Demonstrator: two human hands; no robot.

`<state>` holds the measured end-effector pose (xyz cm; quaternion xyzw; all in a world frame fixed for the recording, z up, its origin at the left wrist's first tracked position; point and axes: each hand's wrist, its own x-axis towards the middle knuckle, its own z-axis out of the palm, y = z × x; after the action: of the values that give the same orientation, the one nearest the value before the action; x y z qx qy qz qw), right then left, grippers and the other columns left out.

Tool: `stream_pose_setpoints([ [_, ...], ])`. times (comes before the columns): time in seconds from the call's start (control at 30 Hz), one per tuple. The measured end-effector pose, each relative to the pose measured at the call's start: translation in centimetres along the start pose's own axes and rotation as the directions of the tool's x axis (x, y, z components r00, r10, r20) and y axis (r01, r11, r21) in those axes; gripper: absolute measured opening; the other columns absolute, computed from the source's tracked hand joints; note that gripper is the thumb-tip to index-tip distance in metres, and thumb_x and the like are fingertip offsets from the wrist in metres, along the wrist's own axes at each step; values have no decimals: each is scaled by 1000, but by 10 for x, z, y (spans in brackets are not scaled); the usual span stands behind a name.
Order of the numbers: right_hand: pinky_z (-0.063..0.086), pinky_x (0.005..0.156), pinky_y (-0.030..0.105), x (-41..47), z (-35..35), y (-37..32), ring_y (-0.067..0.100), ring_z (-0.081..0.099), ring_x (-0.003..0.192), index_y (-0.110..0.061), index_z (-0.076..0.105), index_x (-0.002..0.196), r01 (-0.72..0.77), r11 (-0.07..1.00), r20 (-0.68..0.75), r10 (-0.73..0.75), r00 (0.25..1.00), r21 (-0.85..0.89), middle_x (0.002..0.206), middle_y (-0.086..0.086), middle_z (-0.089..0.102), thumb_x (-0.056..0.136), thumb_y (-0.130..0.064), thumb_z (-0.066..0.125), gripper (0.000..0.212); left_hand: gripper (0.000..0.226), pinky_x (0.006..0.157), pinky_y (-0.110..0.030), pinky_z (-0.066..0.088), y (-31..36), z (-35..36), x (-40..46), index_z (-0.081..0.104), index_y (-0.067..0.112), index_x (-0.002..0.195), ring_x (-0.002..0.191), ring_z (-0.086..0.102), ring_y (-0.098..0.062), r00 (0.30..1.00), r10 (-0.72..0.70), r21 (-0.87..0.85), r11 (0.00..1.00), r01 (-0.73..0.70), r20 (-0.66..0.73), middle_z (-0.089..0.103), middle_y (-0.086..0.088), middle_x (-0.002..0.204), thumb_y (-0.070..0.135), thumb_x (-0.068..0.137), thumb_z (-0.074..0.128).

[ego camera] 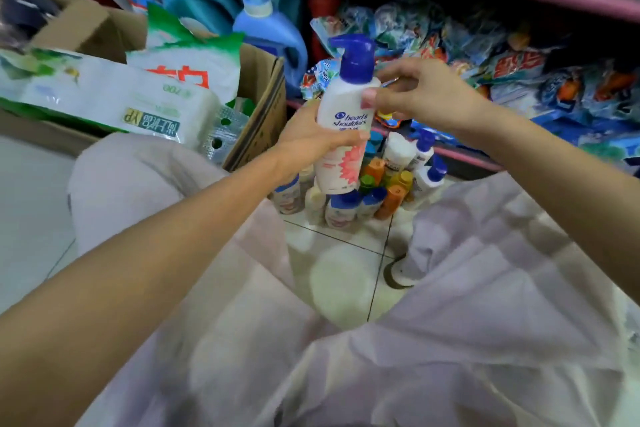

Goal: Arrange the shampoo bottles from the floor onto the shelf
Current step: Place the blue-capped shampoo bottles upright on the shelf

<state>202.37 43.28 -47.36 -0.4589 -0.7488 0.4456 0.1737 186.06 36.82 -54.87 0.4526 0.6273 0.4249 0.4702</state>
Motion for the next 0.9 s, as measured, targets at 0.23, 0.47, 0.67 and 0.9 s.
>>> stream_pose_setpoints([
  [0.23, 48, 81, 22, 44, 48, 30, 11, 62, 98, -15, 62, 118, -42, 988, 164, 67, 984, -151, 107, 0, 65, 85, -36, 68, 40, 33, 75, -26, 56, -4, -78, 34, 66, 27, 97, 87, 70, -7, 977, -61, -110, 993, 40, -205, 74, 8, 95, 18, 70, 82],
  [0.47, 43, 92, 36, 84, 15, 121, 31, 53, 118, -6, 52, 130, -367, 782, -99, 369, 924, -504, 131, 14, 56, 93, -32, 58, 46, 26, 51, -8, 47, -21, -105, 65, 64, 31, 83, 63, 65, 10, 955, -110, -101, 991, 86, -275, 69, 21, 72, 20, 68, 82],
  [0.67, 44, 87, 37, 81, -4, 206, 36, 55, 114, 1, 55, 121, -580, 514, -171, 638, 751, -631, 125, 23, 57, 92, -25, 54, 39, 32, 63, -19, 50, -27, -82, 95, 66, 33, 87, 76, 67, 1, 947, -189, -181, 973, 144, -259, 70, 16, 83, 22, 63, 85],
  [0.9, 42, 98, 40, 84, 9, 253, 38, 50, 122, 0, 41, 134, -693, 489, -222, 709, 669, -530, 134, 22, 51, 94, -27, 54, 51, 36, 64, -22, 54, -23, -59, 108, 66, 29, 99, 81, 71, -5, 956, -243, -239, 950, 200, -165, 74, 10, 89, 19, 68, 82],
])
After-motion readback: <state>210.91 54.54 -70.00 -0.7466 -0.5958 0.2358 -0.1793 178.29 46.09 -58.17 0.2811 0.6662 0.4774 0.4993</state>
